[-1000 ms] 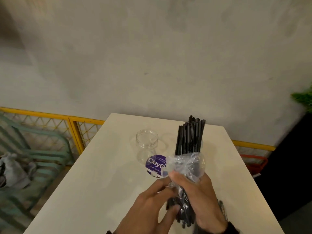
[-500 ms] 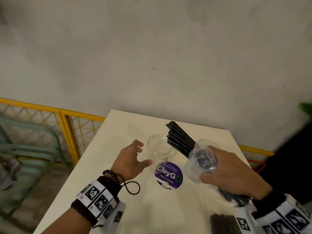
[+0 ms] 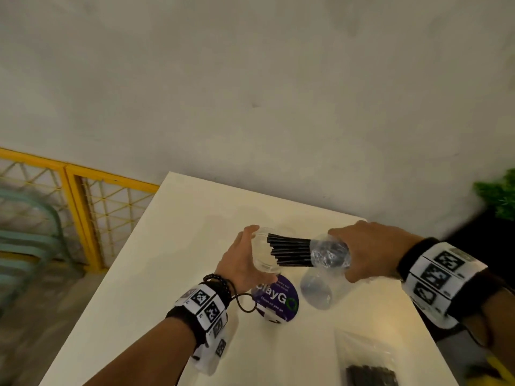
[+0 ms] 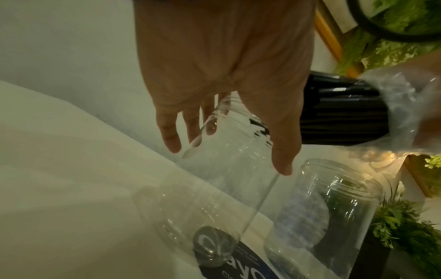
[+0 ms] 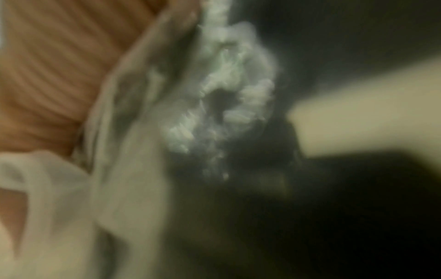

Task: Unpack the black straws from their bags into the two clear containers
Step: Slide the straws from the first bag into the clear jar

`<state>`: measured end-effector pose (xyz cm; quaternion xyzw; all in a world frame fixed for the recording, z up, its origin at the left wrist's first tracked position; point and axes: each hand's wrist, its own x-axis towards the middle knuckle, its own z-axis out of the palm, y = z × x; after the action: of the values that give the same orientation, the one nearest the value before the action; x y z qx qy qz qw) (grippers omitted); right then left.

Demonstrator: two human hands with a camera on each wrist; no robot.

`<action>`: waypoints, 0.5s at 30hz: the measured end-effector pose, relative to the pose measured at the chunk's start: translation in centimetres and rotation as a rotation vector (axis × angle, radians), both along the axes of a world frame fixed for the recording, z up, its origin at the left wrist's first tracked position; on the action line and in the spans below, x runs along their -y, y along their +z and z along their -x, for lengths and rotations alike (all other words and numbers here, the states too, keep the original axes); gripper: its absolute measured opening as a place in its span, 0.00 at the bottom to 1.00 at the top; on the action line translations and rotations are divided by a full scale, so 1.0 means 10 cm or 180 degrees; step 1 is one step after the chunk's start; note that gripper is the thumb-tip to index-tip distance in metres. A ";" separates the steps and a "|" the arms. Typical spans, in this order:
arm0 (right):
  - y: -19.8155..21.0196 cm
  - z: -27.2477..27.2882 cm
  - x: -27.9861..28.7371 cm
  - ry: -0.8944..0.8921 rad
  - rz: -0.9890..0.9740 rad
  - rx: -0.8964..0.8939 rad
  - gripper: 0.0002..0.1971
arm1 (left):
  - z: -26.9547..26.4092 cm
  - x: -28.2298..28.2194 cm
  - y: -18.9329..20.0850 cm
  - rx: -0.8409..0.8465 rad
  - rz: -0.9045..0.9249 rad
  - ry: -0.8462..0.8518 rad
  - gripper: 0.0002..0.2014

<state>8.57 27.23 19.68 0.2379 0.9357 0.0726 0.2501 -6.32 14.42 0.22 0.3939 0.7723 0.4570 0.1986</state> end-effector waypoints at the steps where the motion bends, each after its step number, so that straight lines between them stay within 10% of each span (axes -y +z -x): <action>1: 0.01 0.06 0.00 0.0025 -0.0009 0.0082 0.18 | -0.01 0.04 0.01 -0.0044 -0.0066 -0.0046 0.53; 15: -0.05 0.60 0.47 0.1125 -0.1045 0.1162 0.27 | -0.23 0.43 0.26 -0.1075 0.0572 -0.0380 0.55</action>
<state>2.62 22.50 19.20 0.0916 0.8779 0.3070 0.3558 -4.01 10.13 2.81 0.4907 0.8077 0.3011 0.1273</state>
